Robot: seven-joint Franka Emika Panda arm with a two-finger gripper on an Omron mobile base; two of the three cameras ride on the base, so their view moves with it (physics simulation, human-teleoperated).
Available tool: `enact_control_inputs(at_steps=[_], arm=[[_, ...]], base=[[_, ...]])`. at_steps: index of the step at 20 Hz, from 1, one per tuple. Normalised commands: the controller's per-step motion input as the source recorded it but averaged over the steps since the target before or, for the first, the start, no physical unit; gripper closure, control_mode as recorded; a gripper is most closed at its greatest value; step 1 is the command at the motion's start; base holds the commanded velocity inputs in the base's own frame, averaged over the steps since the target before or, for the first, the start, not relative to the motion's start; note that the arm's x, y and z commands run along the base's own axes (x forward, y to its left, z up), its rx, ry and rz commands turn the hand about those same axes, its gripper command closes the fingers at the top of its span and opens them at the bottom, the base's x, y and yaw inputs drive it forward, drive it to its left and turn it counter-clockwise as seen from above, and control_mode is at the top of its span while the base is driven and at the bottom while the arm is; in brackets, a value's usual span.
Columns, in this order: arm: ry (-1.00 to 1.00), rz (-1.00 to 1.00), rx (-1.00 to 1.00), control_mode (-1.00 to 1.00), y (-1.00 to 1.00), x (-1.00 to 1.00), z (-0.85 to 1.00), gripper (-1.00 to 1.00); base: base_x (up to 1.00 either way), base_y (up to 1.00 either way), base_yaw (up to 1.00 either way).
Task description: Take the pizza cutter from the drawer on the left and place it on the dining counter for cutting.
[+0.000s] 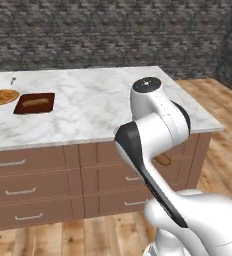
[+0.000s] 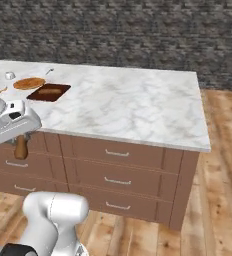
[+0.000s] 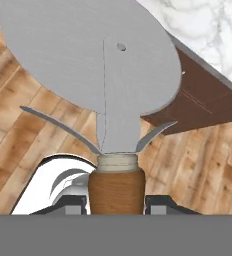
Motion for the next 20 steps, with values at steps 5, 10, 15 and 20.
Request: enact_control_inputs(at_steps=[5,10,15,20], arm=[[0.0,0.0,0.0,1.0,0.0,0.0,0.0,1.0],[0.0,0.0,0.0,1.0,0.0,0.0,0.0,1.0],[0.0,0.0,0.0,1.0,0.0,0.0,0.0,1.0],[0.0,0.0,0.0,1.0,0.0,0.0,0.0,1.0]], base=[[0.35,0.15,0.46],[0.07,0.27,0.28],[0.31,0.62,0.03],[0.84,0.34,-0.03]])
